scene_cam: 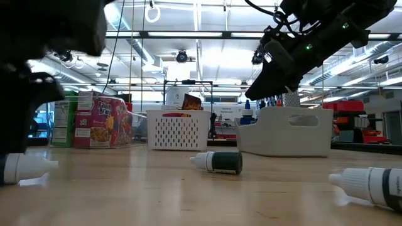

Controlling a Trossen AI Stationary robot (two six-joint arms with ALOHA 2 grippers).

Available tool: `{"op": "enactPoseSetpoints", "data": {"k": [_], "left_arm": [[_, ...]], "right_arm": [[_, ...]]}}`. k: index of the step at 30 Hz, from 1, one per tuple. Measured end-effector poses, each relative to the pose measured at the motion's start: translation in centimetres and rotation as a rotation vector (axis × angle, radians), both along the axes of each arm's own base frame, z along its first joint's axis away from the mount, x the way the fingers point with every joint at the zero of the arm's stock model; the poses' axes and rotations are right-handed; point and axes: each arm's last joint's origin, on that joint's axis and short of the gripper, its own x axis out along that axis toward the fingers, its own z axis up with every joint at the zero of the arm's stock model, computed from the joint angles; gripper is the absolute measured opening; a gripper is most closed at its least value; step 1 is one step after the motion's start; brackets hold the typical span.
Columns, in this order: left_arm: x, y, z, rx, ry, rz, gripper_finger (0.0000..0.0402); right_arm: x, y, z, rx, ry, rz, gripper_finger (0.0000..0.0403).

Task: Pick & Place Kitchen Items
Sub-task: Put the small blue food coloring into the gray bin

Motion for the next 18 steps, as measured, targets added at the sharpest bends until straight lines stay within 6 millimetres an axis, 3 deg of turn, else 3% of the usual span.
{"op": "enactPoseSetpoints", "data": {"k": [9,18], "left_arm": [[-0.44,0.28,-1.03,0.013,0.048,-0.017,0.0185],[-0.51,0.37,-1.2,0.043,0.048,-0.047,0.0124]], "right_arm": [[-0.02,0.0,-0.02,0.0,0.003,0.0,0.0164],[0.1,0.01,0.14,0.002,-0.019,0.0,0.0164]]}}
